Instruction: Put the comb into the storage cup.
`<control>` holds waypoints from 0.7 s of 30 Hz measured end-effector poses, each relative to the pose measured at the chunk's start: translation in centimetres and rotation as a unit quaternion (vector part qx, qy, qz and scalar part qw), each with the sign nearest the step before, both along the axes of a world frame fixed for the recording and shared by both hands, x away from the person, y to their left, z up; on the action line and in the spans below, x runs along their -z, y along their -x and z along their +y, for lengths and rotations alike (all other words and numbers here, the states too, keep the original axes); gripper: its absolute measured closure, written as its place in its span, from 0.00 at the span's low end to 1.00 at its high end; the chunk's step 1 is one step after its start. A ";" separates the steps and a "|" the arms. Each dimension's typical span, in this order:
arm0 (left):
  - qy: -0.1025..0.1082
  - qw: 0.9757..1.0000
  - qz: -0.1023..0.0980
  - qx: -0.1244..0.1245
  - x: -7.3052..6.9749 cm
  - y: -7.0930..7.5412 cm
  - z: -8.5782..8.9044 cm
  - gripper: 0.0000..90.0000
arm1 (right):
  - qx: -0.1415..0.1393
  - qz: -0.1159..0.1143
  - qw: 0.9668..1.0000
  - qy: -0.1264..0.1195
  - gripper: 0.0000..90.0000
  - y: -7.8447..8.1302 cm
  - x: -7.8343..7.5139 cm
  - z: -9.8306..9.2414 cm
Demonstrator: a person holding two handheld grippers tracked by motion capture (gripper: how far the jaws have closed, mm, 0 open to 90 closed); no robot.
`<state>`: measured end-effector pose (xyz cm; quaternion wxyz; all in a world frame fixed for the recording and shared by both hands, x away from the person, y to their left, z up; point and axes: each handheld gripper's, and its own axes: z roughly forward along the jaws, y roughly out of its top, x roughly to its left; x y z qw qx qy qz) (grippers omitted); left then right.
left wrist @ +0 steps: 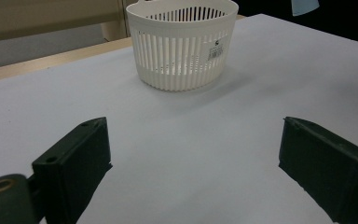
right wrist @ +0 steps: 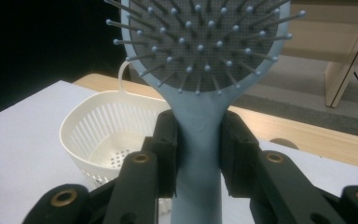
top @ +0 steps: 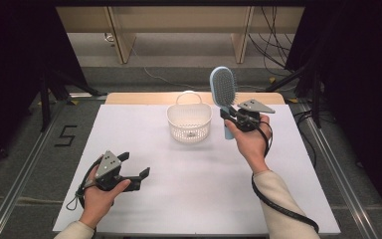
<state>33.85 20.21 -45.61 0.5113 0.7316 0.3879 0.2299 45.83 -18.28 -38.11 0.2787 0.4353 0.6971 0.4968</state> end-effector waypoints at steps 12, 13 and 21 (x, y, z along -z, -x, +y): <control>-0.001 1.000 0.000 0.003 0.0 0.1 -0.2 0.09 | 0.000 -0.002 1.000 -0.007 0.78 -0.2 -0.2 0.3; -0.001 1.000 0.000 0.002 0.0 0.1 -0.2 0.09 | 0.000 -0.002 1.000 -0.007 0.78 -0.2 -0.2 0.3; -0.002 1.000 0.000 0.003 0.0 0.1 -0.1 0.09 | 0.001 -0.005 1.000 -0.012 0.78 -0.3 -0.4 0.5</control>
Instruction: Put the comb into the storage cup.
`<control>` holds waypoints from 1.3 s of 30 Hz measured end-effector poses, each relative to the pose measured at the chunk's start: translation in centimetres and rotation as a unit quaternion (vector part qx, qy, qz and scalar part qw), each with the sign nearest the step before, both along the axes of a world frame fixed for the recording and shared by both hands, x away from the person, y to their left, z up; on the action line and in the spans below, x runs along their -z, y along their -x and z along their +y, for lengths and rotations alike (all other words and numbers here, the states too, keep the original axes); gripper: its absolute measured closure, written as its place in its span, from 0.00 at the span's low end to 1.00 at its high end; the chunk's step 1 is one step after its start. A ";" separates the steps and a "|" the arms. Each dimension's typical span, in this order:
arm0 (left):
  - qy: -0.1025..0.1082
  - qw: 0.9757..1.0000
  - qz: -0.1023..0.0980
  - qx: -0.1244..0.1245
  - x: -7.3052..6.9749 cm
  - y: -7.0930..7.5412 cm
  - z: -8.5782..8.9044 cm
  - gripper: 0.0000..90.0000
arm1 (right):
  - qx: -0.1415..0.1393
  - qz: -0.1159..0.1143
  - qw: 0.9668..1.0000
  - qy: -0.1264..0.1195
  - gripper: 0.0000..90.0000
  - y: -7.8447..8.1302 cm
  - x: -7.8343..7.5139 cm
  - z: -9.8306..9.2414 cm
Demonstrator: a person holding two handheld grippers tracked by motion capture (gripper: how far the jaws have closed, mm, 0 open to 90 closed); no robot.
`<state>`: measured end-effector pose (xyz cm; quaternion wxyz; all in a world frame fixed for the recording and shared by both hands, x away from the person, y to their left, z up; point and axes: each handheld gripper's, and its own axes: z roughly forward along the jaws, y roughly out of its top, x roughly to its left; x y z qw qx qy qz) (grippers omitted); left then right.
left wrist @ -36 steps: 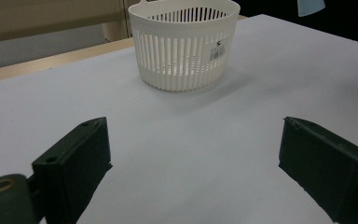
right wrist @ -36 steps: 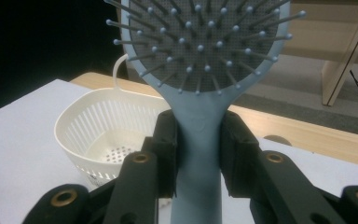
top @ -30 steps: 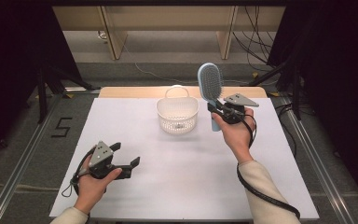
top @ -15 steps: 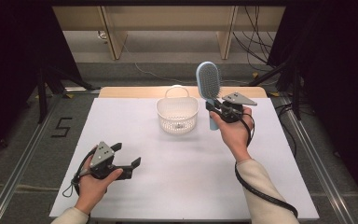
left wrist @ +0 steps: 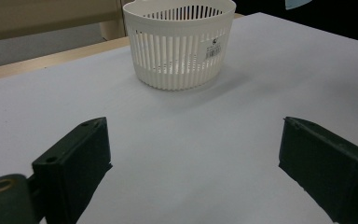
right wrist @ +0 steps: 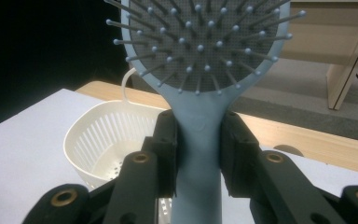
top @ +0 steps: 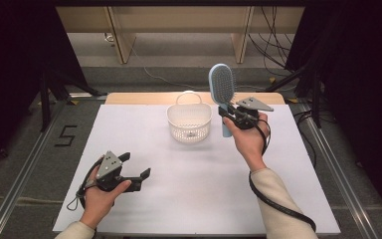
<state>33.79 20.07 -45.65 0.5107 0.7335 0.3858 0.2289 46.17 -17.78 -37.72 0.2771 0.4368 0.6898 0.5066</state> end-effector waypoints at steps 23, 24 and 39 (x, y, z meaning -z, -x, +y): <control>0.001 1.000 -0.001 -0.007 0.0 0.3 0.4 0.09 | -0.001 -0.004 1.000 -0.002 0.78 -0.4 -0.4 0.7; 0.000 1.000 0.000 -0.008 0.0 0.4 0.4 0.09 | -0.001 -0.005 1.000 -0.002 0.78 -0.4 -0.4 0.7; 0.001 1.000 -0.001 -0.011 0.0 0.5 0.5 0.09 | -0.001 -0.009 1.000 0.000 0.78 -0.8 -0.7 1.0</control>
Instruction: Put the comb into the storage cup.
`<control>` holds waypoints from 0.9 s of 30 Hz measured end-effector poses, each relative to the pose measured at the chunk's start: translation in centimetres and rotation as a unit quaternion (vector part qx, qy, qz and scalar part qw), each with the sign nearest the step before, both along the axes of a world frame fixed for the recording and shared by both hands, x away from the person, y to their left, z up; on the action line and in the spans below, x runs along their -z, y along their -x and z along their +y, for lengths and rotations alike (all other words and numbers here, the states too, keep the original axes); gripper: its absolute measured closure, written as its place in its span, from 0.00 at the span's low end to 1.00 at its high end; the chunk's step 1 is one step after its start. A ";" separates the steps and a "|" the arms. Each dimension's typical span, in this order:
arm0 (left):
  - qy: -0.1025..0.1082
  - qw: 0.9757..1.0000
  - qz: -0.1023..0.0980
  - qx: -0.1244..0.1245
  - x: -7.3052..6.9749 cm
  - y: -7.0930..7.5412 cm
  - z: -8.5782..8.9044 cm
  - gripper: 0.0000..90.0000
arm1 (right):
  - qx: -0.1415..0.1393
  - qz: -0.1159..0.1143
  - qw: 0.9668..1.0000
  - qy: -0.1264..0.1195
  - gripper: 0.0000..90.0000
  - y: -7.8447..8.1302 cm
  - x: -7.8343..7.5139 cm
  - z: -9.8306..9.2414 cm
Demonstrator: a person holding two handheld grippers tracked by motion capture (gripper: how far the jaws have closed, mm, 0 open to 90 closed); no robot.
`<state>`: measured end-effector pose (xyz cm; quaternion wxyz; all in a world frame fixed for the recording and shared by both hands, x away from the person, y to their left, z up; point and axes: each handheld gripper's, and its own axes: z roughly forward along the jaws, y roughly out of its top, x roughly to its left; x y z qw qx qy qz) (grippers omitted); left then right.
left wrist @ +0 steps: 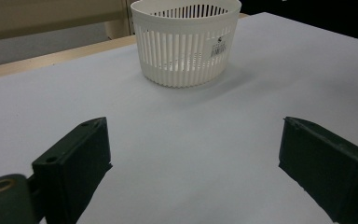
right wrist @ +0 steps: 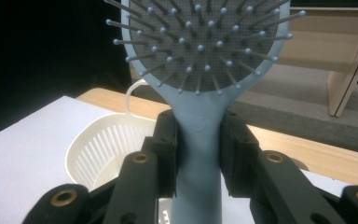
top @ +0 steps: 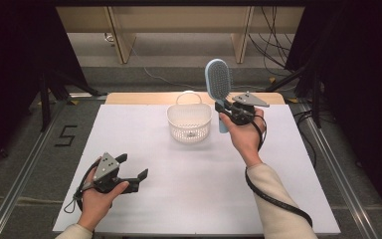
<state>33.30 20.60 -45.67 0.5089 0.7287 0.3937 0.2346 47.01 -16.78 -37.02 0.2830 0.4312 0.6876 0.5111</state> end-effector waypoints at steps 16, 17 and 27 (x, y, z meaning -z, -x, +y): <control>0.000 1.000 0.000 0.001 0.0 0.0 0.0 0.09 | 0.001 -0.002 1.000 -0.003 0.78 -0.5 -0.1 0.3; 0.000 1.000 0.000 0.001 0.0 0.0 0.0 0.09 | 0.001 -0.002 1.000 -0.003 0.78 -0.6 -0.2 0.3; 0.000 1.000 -0.001 0.000 0.0 0.0 0.0 0.09 | 0.000 -0.008 1.000 -0.001 0.78 -0.9 -0.5 0.7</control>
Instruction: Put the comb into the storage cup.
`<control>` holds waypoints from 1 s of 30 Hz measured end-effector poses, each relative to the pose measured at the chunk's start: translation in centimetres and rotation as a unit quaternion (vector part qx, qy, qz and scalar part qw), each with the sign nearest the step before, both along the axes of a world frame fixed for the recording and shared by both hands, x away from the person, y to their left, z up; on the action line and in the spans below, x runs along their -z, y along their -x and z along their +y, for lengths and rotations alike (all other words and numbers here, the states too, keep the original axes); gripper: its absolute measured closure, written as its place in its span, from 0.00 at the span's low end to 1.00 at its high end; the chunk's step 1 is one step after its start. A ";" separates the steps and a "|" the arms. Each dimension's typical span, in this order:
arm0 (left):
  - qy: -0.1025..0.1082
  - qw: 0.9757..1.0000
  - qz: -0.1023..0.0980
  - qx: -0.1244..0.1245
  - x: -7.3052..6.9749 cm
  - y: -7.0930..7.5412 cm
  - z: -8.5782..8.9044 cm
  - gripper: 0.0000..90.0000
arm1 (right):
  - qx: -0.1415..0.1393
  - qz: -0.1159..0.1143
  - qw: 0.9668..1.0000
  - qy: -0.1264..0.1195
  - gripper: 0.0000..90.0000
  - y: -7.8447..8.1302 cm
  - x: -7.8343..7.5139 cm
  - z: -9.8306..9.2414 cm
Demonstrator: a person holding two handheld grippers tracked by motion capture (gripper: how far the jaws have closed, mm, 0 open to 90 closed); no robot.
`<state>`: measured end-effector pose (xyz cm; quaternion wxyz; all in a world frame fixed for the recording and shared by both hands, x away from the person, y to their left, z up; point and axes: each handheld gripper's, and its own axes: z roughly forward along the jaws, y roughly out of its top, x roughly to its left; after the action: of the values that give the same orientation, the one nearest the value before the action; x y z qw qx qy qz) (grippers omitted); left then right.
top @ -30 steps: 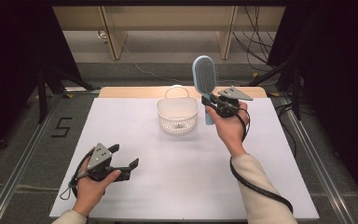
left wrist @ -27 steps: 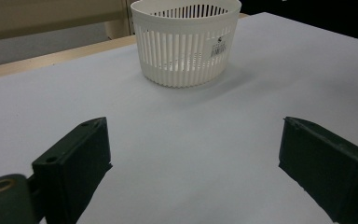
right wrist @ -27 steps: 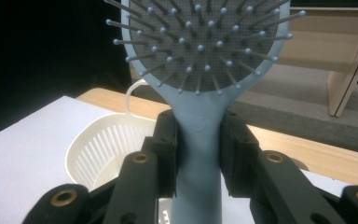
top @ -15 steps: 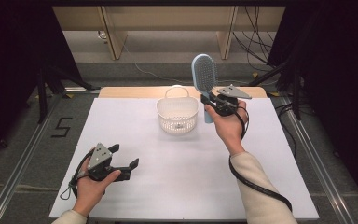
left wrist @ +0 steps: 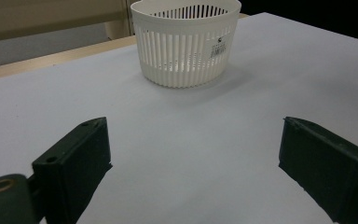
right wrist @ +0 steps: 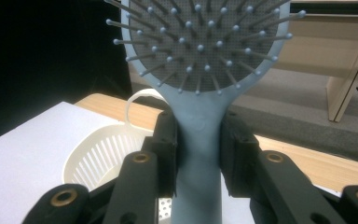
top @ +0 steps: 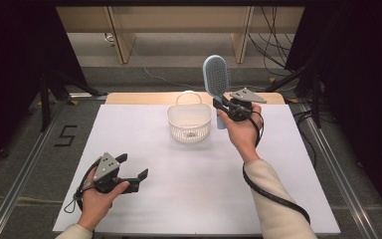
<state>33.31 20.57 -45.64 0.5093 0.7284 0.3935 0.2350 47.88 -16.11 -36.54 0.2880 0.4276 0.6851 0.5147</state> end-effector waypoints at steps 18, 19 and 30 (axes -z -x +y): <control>0.001 1.000 0.000 0.001 0.0 0.0 0.0 0.09 | 0.001 -0.002 1.000 0.002 0.78 -0.5 0.1 0.3; 0.001 1.000 0.000 0.001 0.0 0.0 0.0 0.09 | 0.001 -0.001 1.000 0.002 0.78 -0.5 0.1 0.3; 0.001 1.000 0.000 0.001 0.0 0.0 0.0 0.09 | -0.002 -0.005 1.000 0.006 0.78 -0.8 -0.1 0.6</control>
<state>33.34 20.52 -45.65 0.5105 0.7282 0.3929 0.2341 48.66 -15.46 -36.48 0.2932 0.4221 0.6873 0.5134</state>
